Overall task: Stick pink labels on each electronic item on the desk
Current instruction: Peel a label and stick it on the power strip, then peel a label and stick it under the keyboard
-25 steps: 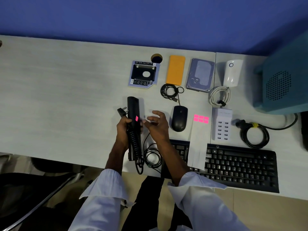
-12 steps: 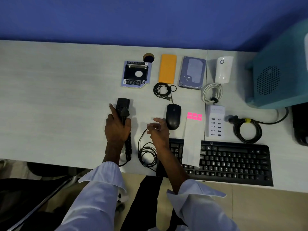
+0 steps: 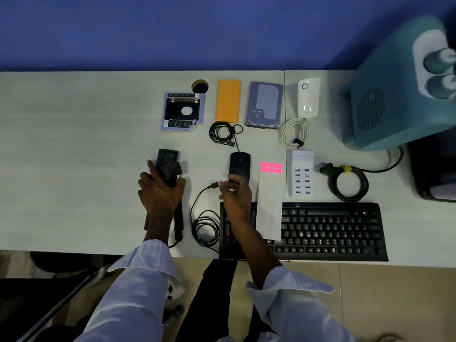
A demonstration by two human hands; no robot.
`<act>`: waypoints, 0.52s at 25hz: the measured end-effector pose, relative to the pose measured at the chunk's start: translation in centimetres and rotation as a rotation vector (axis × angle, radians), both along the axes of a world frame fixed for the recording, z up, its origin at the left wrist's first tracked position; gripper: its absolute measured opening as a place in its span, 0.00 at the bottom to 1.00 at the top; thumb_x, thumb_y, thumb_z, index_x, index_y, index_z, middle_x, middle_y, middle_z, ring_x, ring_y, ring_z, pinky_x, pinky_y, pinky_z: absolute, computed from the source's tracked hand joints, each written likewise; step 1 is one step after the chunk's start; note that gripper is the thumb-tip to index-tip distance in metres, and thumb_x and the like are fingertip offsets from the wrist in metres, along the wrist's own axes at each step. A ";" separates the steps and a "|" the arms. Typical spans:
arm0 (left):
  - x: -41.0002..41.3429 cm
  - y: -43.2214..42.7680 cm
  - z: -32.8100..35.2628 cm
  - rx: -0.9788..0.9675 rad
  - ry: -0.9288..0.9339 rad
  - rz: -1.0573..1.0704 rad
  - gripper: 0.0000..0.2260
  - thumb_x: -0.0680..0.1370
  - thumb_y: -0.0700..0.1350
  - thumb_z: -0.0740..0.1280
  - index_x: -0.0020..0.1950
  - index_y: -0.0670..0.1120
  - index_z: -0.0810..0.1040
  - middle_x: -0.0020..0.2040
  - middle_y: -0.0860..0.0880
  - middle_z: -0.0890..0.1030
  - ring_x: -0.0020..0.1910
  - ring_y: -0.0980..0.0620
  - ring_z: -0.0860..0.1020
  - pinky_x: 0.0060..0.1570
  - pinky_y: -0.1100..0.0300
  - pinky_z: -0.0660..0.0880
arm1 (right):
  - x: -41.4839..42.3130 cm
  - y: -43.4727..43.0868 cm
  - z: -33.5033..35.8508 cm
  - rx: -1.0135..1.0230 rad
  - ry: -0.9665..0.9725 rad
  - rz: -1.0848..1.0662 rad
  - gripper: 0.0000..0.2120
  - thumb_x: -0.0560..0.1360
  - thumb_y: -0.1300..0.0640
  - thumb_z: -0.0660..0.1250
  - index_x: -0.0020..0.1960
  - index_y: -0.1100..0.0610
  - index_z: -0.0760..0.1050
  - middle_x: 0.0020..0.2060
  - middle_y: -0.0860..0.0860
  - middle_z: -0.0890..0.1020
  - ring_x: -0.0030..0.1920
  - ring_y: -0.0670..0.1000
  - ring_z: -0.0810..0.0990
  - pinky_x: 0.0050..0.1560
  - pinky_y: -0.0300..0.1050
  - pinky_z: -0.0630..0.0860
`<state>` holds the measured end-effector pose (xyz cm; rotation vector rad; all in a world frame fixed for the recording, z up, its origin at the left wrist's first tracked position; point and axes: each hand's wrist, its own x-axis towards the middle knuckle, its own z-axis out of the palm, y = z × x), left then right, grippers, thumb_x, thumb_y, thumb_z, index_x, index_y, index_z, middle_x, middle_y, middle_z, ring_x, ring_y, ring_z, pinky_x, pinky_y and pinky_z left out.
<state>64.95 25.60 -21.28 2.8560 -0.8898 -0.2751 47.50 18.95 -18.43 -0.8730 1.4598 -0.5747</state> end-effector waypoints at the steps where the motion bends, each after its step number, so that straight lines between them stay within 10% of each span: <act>1: -0.3 -0.2 0.1 -0.008 -0.034 0.002 0.45 0.67 0.64 0.63 0.76 0.39 0.60 0.56 0.35 0.73 0.53 0.35 0.74 0.46 0.44 0.73 | -0.5 -0.1 0.1 -0.010 0.010 -0.004 0.13 0.74 0.62 0.71 0.57 0.55 0.76 0.42 0.48 0.83 0.39 0.52 0.82 0.41 0.51 0.82; 7: -6.4 -3.5 2.9 -0.272 -0.071 -0.254 0.31 0.70 0.54 0.67 0.72 0.45 0.69 0.65 0.40 0.73 0.65 0.39 0.70 0.61 0.46 0.65 | -4.9 -1.5 0.7 -0.194 0.174 -0.172 0.08 0.72 0.63 0.66 0.50 0.55 0.78 0.41 0.43 0.81 0.42 0.41 0.80 0.44 0.40 0.76; 13: -17.9 -6.6 2.6 -0.318 0.362 -0.574 0.16 0.76 0.48 0.67 0.63 0.46 0.78 0.60 0.46 0.78 0.55 0.45 0.80 0.48 0.52 0.79 | -9.9 -2.7 0.1 -0.398 0.390 -0.178 0.15 0.67 0.60 0.65 0.53 0.58 0.77 0.51 0.51 0.82 0.52 0.53 0.80 0.55 0.49 0.77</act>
